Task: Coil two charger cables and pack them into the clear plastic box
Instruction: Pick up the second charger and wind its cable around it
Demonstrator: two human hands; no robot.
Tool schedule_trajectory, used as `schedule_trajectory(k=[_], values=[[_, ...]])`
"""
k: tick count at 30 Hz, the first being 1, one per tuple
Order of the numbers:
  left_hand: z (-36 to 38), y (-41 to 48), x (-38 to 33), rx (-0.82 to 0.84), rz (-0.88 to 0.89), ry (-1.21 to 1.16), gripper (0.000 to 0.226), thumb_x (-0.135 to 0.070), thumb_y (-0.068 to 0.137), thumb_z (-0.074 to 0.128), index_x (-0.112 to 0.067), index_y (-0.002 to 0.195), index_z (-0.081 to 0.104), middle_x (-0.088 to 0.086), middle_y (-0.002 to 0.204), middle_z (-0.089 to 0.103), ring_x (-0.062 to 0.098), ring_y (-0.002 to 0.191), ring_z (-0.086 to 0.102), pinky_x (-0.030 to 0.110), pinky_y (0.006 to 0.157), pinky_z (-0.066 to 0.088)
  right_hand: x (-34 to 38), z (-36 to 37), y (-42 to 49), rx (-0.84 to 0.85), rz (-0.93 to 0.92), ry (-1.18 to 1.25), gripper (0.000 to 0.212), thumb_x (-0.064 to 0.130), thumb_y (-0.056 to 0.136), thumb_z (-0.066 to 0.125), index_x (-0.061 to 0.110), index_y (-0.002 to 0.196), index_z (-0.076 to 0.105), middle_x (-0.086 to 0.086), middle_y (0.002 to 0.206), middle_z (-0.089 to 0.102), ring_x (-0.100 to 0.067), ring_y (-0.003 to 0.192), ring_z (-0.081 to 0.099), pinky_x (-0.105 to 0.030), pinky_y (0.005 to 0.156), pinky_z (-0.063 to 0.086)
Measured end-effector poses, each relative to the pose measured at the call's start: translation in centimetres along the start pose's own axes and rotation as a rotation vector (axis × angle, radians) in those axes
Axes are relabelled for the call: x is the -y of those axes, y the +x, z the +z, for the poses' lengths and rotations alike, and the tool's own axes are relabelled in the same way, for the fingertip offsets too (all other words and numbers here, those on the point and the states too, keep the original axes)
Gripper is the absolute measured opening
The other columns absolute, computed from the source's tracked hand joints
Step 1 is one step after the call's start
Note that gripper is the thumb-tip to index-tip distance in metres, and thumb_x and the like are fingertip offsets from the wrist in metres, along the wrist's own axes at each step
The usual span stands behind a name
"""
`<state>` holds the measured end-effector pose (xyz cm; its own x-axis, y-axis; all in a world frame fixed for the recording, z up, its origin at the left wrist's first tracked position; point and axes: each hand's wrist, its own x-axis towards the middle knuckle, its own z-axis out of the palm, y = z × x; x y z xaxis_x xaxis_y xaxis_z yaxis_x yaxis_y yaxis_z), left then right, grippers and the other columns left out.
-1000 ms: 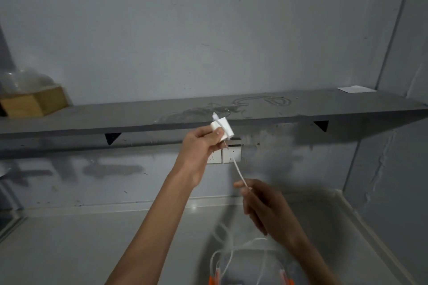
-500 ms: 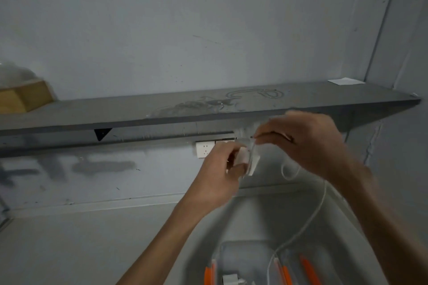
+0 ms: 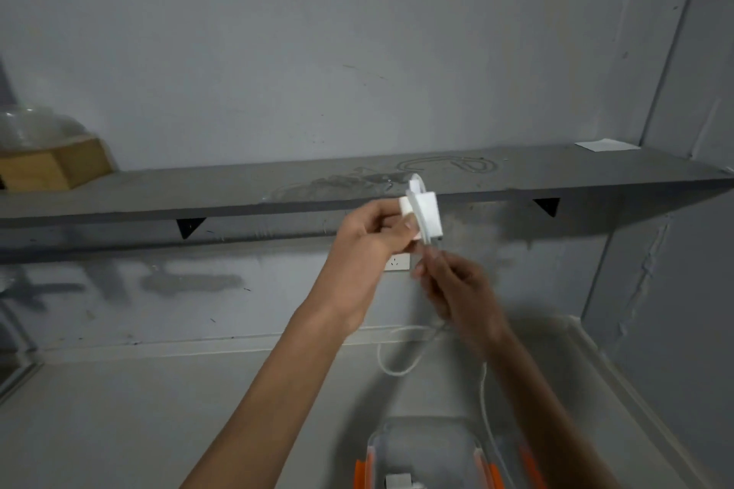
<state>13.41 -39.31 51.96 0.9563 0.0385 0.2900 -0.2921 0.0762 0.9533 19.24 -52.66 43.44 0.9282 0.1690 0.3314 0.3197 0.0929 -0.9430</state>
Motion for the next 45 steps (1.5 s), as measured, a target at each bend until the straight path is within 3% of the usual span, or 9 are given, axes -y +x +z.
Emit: schedule_trajectory(k=[6, 11, 16, 26, 30, 33, 39, 42, 45], values=[[-2.7, 3.9, 1.5, -0.231, -0.084, 0.04, 0.014, -0.006, 0.094, 0.055, 0.0, 0.099, 0.066, 0.003, 0.079, 0.067, 0.013, 0.074, 0.062, 0.029, 0.079, 0.051, 0.0, 1.5, -3.6, 0.117, 0.027, -0.148, 0.024, 0.023, 0.097, 0.053, 0.013, 0.082, 0.069, 0.001, 0.052, 0.053, -0.012, 0.037, 0.041, -0.02, 0.037, 0.033], [-2.9, 4.0, 3.6, -0.247, -0.171, 0.13, 0.02, -0.013, 0.096, 0.054, -0.002, 0.11, 0.063, 0.011, 0.106, 0.069, 0.02, 0.096, 0.066, 0.039, 0.092, 0.055, 2.5, 0.8, -4.3, 0.334, 0.017, -0.286, 0.014, 0.022, 0.096, 0.054, 0.018, 0.098, 0.068, 0.001, 0.057, 0.063, -0.012, 0.048, 0.055, -0.022, 0.043, 0.044], [-2.3, 3.6, 2.6, -0.171, -0.192, -0.13, 0.025, -0.012, 0.102, 0.043, 0.0, 0.121, 0.051, 0.021, 0.11, 0.065, 0.029, 0.089, 0.073, 0.048, 0.076, 0.061, 1.4, -0.4, -3.5, 0.405, 0.087, -0.268, 0.006, 0.014, 0.092, 0.06, 0.011, 0.091, 0.065, 0.0, 0.058, 0.064, -0.013, 0.05, 0.058, -0.021, 0.046, 0.047], [-7.3, 4.3, -2.9, -0.262, 0.064, -0.138, 0.016, -0.006, 0.1, 0.042, -0.006, 0.114, 0.051, 0.012, 0.097, 0.063, 0.015, 0.064, 0.073, 0.028, 0.054, 0.058, -5.1, -7.8, -2.8, 0.355, 0.043, -0.539, 0.009, 0.035, 0.08, 0.065, 0.039, 0.087, 0.07, 0.002, 0.07, 0.068, -0.005, 0.058, 0.059, -0.025, 0.058, 0.05], [-10.6, 4.8, -1.1, -0.321, -0.001, -0.047, 0.016, -0.011, 0.101, 0.043, -0.009, 0.112, 0.055, 0.007, 0.087, 0.067, 0.012, 0.066, 0.074, 0.028, 0.058, 0.055, -3.9, -11.5, -1.9, 0.326, 0.068, -0.458, 0.017, -0.001, 0.092, 0.057, 0.008, 0.101, 0.069, 0.009, 0.058, 0.057, 0.002, 0.051, 0.046, -0.013, 0.051, 0.038], [-11.1, 4.9, 0.4, -0.297, -0.034, -0.044, 0.017, -0.011, 0.101, 0.044, -0.01, 0.111, 0.057, 0.008, 0.09, 0.066, 0.015, 0.073, 0.073, 0.028, 0.06, 0.055, -3.6, -13.0, -0.7, 0.373, 0.112, -0.586, 0.009, 0.009, 0.089, 0.065, 0.005, 0.088, 0.073, -0.004, 0.057, 0.055, -0.008, 0.048, 0.047, -0.018, 0.05, 0.039], [-12.9, 5.5, -1.9, -0.379, 0.09, -0.166, 0.02, -0.001, 0.098, 0.04, -0.012, 0.092, 0.055, -0.002, 0.063, 0.071, 0.014, 0.063, 0.071, 0.021, 0.05, 0.052, -7.3, -15.8, -0.9, 0.442, 0.233, -1.157, 0.03, 0.052, 0.085, 0.062, 0.034, 0.061, 0.064, 0.031, 0.053, 0.061, 0.012, 0.059, 0.061, -0.011, 0.062, 0.044], [-11.1, 5.5, -2.1, -0.309, 0.119, -0.078, 0.019, 0.0, 0.098, 0.039, -0.011, 0.094, 0.054, 0.001, 0.069, 0.069, 0.013, 0.062, 0.071, 0.02, 0.049, 0.051, -10.4, -17.2, -1.2, 0.4, 0.358, -1.071, 0.043, 0.062, 0.073, 0.067, 0.022, 0.088, 0.074, 0.016, 0.076, 0.074, 0.008, 0.069, 0.065, -0.013, 0.068, 0.047], [-6.7, 5.5, 0.0, -0.223, 0.039, -0.014, 0.019, 0.002, 0.098, 0.041, -0.008, 0.106, 0.056, 0.01, 0.093, 0.064, 0.01, 0.06, 0.071, 0.02, 0.05, 0.054, -13.8, -16.9, -0.7, 0.611, 0.484, -1.076, 0.118, 0.088, 0.038, 0.066, 0.035, 0.14, 0.041, -0.003, 0.129, 0.063, -0.018, 0.116, 0.061, -0.031, 0.101, 0.046]])
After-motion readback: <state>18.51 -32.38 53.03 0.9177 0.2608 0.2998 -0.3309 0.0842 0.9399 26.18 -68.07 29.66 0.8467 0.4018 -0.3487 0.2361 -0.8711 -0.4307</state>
